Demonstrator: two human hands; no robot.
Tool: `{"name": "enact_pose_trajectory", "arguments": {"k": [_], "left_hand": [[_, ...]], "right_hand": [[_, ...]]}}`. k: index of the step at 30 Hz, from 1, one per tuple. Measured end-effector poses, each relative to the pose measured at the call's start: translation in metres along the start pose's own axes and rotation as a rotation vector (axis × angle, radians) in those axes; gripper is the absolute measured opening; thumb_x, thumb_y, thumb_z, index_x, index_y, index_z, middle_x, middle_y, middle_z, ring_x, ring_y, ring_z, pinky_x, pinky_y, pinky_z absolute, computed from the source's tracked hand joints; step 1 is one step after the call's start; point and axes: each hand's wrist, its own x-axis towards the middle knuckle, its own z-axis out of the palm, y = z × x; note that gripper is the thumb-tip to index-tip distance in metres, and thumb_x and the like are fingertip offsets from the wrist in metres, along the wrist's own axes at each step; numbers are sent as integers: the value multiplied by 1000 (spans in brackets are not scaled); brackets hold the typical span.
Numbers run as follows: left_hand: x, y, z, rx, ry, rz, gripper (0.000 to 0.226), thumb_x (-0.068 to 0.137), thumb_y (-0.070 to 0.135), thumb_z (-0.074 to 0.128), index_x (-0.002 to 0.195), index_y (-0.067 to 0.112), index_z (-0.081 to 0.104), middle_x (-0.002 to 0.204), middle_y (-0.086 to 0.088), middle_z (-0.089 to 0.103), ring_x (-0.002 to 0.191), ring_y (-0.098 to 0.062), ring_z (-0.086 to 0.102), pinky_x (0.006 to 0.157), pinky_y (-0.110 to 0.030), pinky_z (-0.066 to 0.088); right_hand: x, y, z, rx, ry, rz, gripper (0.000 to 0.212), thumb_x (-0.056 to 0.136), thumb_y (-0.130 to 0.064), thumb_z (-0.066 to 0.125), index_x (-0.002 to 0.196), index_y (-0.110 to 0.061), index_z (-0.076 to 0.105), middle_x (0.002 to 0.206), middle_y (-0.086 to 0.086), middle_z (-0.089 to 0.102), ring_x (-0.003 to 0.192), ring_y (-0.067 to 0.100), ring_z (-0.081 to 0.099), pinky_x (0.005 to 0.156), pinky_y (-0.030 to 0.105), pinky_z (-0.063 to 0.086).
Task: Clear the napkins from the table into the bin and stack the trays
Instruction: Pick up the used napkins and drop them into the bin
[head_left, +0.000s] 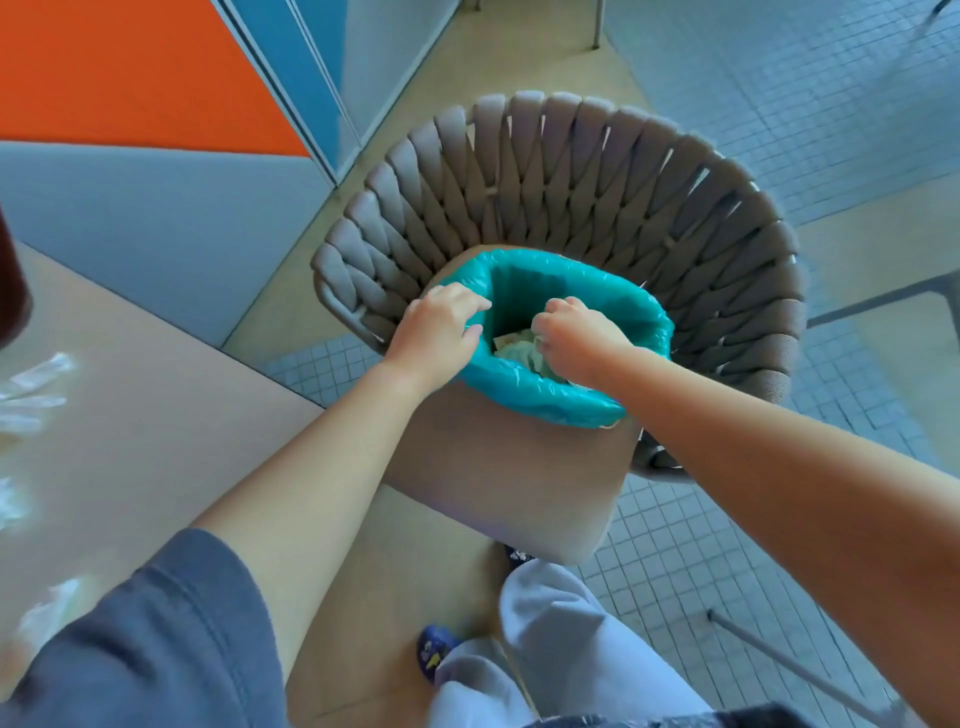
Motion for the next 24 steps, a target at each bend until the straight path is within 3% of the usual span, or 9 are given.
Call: {"name": "enact_pose_trajectory", "arguments": {"k": [6,11,18,24], "left_hand": [[-50,-25,-28,-23,86,-104,24,85,14,61,107,8,66,108,-10,64,104,-30,55,90,-43,44],[-118,-59,-67,-23,173,-217,22,83,16,58,100,7,68,102,-13,65,100,-33,58,86,-42,46],[-239,-112,-107,48,295,-388,19,84,12,59,100,7,67,102,-11,66,100,-32,58,85,-42,48],[-343,-142,-121,38,365,-551,36,85,32,43,99,10,67,99,-7,65,98,-30,58,84,-42,48]], "right_hand": [[10,-67,-12,11,17,-145,24,92,-14,45,111,-4,57,116,16,53,113,34,48,88,43,47],[13,-149,-21,45,54,-282,22,89,-9,46,108,-5,56,116,15,51,114,32,46,86,41,47],[-5,-270,-17,35,155,-508,31,94,-19,43,122,-8,53,124,11,52,118,31,44,93,40,41],[-33,-361,13,61,95,-650,32,95,-20,43,124,-10,52,125,10,51,118,31,44,93,40,40]]}}
